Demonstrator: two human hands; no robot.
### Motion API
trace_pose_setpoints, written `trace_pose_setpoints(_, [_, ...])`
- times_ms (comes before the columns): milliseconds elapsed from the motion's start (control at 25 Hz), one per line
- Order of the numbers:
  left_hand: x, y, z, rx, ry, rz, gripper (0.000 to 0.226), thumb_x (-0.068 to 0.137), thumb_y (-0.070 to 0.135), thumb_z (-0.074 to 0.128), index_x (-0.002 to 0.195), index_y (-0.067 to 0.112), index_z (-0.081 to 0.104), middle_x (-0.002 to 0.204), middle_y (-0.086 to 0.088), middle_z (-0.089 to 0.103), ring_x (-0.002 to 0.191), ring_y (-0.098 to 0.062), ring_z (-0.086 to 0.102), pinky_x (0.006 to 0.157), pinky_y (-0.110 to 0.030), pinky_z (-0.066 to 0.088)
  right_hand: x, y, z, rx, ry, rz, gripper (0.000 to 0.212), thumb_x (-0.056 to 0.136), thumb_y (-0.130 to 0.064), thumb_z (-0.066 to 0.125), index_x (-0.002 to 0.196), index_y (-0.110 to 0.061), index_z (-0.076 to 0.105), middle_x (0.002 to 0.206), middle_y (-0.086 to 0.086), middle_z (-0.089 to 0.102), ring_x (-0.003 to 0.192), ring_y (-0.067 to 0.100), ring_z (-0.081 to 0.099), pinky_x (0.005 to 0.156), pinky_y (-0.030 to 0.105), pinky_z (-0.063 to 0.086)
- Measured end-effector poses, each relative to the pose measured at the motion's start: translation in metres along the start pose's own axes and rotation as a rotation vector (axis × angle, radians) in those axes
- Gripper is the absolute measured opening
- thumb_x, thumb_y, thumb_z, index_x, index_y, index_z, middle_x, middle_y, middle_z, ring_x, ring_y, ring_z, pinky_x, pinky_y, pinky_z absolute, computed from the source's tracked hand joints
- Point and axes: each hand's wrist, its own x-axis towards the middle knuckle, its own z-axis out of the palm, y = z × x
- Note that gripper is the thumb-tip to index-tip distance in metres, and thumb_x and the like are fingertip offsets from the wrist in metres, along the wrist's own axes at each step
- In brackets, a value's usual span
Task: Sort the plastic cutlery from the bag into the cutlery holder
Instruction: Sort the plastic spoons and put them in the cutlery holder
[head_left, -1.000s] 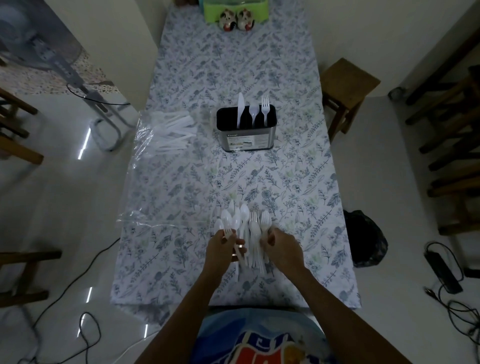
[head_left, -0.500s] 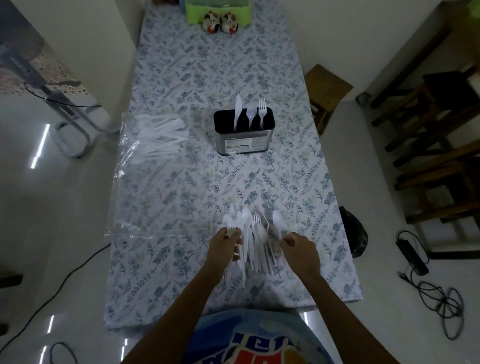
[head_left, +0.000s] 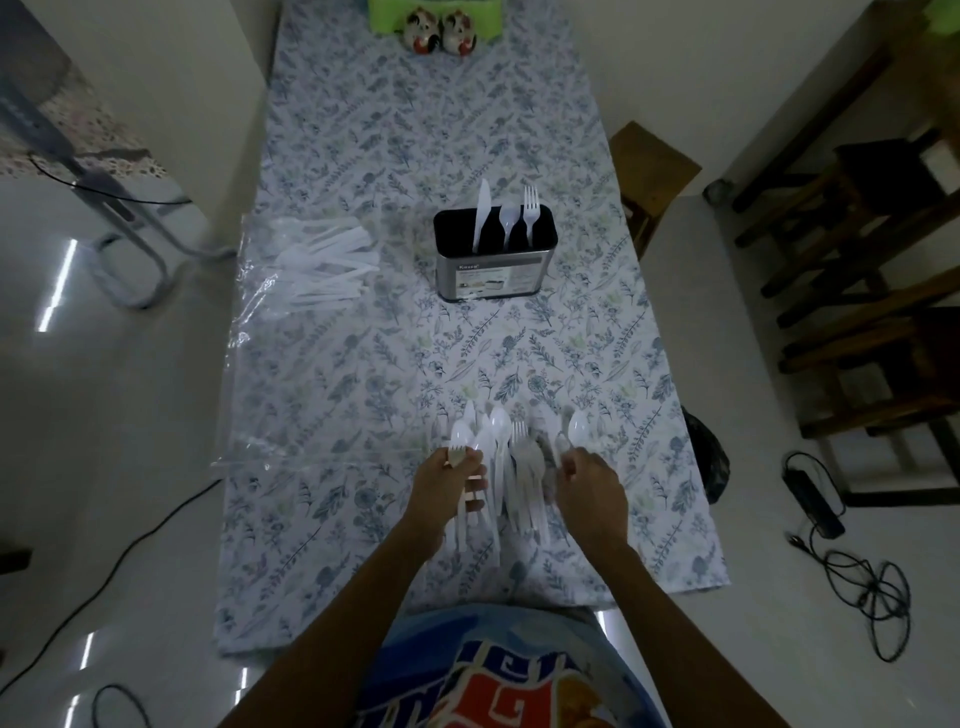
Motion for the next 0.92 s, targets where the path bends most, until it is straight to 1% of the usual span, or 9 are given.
trace_pose_setpoints(120, [0.003, -0.004, 0.01, -0.05, -0.076, 0.019, 0.02, 0.097, 0.022, 0.067, 0.105, 0.004, 0.066, 0.1, -0.014, 0.076, 0.089, -0.027, 0.075, 0.078, -0.04, 0.062, -0.013, -0.012, -0.001, 0.287, -0.175, -0.275, 0.01, 0.097, -0.018, 0.065, 0.101, -0.015, 0.074, 0.091, -0.003, 0.074, 0.073, 0.007, 0.067, 0.07, 0.017, 0.055])
trace_pose_setpoints(200, [0.007, -0.008, 0.016, -0.006, -0.072, 0.066, 0.024, 0.101, 0.02, 0.061, 0.111, -0.001, 0.063, 0.106, -0.02, 0.076, 0.092, -0.032, 0.076, 0.08, -0.046, 0.063, -0.02, -0.015, 0.005, 0.342, -0.261, -0.336, 0.012, 0.098, -0.017, 0.064, 0.096, -0.014, 0.076, 0.085, 0.0, 0.076, 0.068, 0.011, 0.068, 0.068, 0.022, 0.056])
trace_pose_setpoints(320, [0.006, -0.01, 0.014, 0.008, 0.048, 0.097, 0.021, 0.104, 0.017, 0.053, 0.111, -0.001, 0.059, 0.09, -0.02, 0.076, 0.073, -0.03, 0.076, 0.061, -0.038, 0.062, -0.012, -0.003, 0.018, 0.211, -0.179, -0.196, 0.013, 0.099, -0.017, 0.058, 0.094, -0.013, 0.069, 0.08, 0.001, 0.071, 0.063, 0.011, 0.063, 0.06, 0.024, 0.052])
trace_pose_setpoints(400, [0.003, -0.008, 0.007, 0.033, 0.111, 0.099, 0.02, 0.105, 0.02, 0.05, 0.107, 0.002, 0.059, 0.076, -0.014, 0.073, 0.053, -0.02, 0.066, 0.047, -0.03, 0.054, -0.006, 0.009, 0.019, 0.1, -0.18, -0.126, 0.011, 0.1, -0.023, 0.057, 0.098, -0.015, 0.065, 0.085, 0.001, 0.07, 0.066, 0.009, 0.061, 0.061, 0.023, 0.052])
trace_pose_setpoints(480, [0.005, -0.008, -0.002, 0.074, 0.13, 0.112, 0.022, 0.105, 0.021, 0.048, 0.109, 0.002, 0.06, 0.069, -0.01, 0.065, 0.046, -0.014, 0.053, 0.04, -0.025, 0.043, -0.005, 0.016, 0.016, 0.013, -0.139, -0.075, 0.018, 0.1, -0.032, 0.056, 0.103, -0.016, 0.063, 0.094, 0.002, 0.07, 0.076, 0.013, 0.064, 0.067, 0.028, 0.056])
trace_pose_setpoints(600, [0.006, -0.01, -0.009, 0.079, 0.134, 0.107, 0.02, 0.104, 0.021, 0.048, 0.105, 0.005, 0.06, 0.069, -0.008, 0.06, 0.049, -0.013, 0.046, 0.041, -0.023, 0.038, -0.011, 0.013, 0.016, -0.222, 0.01, -0.197, 0.03, 0.095, -0.038, 0.062, 0.111, -0.013, 0.064, 0.1, 0.007, 0.067, 0.089, 0.022, 0.066, 0.063, 0.034, 0.058])
trace_pose_setpoints(680, [0.003, -0.011, -0.01, 0.085, 0.118, 0.099, 0.017, 0.104, 0.021, 0.048, 0.1, 0.01, 0.06, 0.071, -0.008, 0.06, 0.05, -0.012, 0.046, 0.042, -0.022, 0.038, -0.014, 0.001, 0.019, -0.234, -0.002, -0.247, 0.029, 0.094, -0.04, 0.063, 0.108, -0.014, 0.065, 0.093, 0.004, 0.068, 0.083, 0.02, 0.066, 0.06, 0.031, 0.057])
trace_pose_setpoints(840, [0.003, -0.01, -0.013, 0.095, 0.105, 0.101, 0.015, 0.104, 0.025, 0.052, 0.099, 0.013, 0.06, 0.074, -0.007, 0.061, 0.05, -0.011, 0.046, 0.043, -0.024, 0.039, -0.011, -0.014, 0.022, -0.009, -0.103, -0.01, 0.015, 0.095, -0.033, 0.06, 0.093, -0.019, 0.063, 0.074, -0.006, 0.062, 0.064, 0.011, 0.059, 0.056, 0.022, 0.041])
trace_pose_setpoints(920, [0.007, -0.011, -0.014, 0.078, 0.097, 0.088, 0.016, 0.104, 0.027, 0.054, 0.1, 0.013, 0.06, 0.073, -0.005, 0.062, 0.051, -0.011, 0.046, 0.046, -0.024, 0.039, -0.014, -0.013, 0.017, 0.038, -0.068, 0.063, 0.011, 0.095, -0.028, 0.058, 0.09, -0.021, 0.064, 0.069, -0.009, 0.059, 0.061, 0.01, 0.058, 0.054, 0.023, 0.043])
